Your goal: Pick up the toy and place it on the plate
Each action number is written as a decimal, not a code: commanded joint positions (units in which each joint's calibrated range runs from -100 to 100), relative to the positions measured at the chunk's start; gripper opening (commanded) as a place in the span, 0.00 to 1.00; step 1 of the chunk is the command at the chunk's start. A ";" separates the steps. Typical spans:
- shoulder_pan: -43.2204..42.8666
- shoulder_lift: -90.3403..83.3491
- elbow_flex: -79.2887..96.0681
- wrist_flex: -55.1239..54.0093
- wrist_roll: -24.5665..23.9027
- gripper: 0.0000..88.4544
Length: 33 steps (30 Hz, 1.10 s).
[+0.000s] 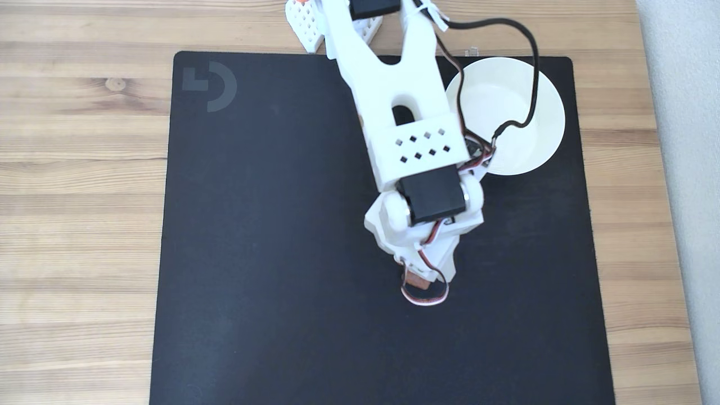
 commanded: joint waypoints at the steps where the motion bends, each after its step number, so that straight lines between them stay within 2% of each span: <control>1: 0.77 -0.34 -1.91 -0.13 0.35 0.37; 11: 3.11 -0.34 -2.72 -3.69 0.45 0.37; 15: 2.28 -0.25 -2.72 -4.28 0.66 0.37; 17: 0.60 -0.17 -2.09 -3.94 3.01 0.37; 20: -0.15 -0.17 -1.91 -3.86 3.74 0.37; 33: -1.40 4.25 -2.72 -4.28 4.16 0.37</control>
